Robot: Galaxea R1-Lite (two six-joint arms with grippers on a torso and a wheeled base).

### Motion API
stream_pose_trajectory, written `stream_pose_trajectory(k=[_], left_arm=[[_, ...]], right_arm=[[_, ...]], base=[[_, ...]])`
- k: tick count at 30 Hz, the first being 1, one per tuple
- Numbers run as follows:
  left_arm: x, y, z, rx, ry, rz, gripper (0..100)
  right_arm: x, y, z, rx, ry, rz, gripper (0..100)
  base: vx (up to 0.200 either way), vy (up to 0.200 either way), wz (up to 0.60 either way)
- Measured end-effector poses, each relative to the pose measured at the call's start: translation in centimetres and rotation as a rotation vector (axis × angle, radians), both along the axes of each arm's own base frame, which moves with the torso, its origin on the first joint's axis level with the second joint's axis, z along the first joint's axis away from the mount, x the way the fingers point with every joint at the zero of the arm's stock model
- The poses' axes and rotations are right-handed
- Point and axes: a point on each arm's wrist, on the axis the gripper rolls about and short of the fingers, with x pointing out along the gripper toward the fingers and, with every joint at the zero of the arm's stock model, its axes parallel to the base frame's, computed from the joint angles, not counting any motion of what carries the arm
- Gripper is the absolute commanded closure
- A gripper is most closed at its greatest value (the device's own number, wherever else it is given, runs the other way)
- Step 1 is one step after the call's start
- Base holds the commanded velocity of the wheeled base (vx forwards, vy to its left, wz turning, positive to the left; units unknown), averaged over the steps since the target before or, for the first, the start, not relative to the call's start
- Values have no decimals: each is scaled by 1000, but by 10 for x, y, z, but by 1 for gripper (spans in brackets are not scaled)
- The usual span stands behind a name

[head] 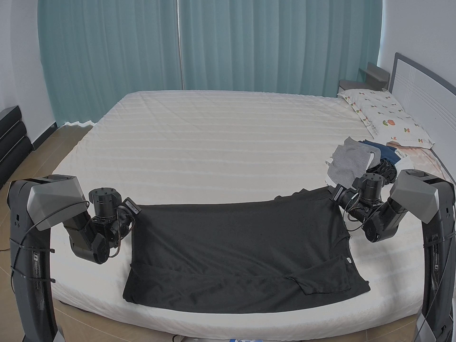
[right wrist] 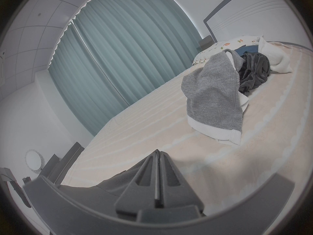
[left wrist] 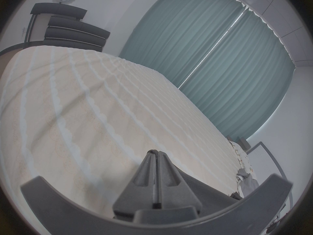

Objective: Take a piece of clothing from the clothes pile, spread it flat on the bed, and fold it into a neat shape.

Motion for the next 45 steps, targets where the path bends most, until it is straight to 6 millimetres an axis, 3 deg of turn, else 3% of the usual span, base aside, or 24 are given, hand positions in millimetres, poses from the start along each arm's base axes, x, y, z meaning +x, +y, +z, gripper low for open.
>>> stream_pose_trajectory(k=[17,26,36,45], left_arm=[[-10,3,7,-13,-29,-62,100],[-14,4,3,22,-44,-91,100],[-16,9,-1,17,-33,-80,100],[-30,11,-2,29,-52,-91,100]], right_arm=[[-30,-11,18,24,41,67,100],[-29,-17,24,30,21,56,100],[-33,-17,22,32,38,62,100],[-56,-21,18,37,108,84,100]], base=[[0,0,0],[0,0,0],[0,0,0],[0,0,0]])
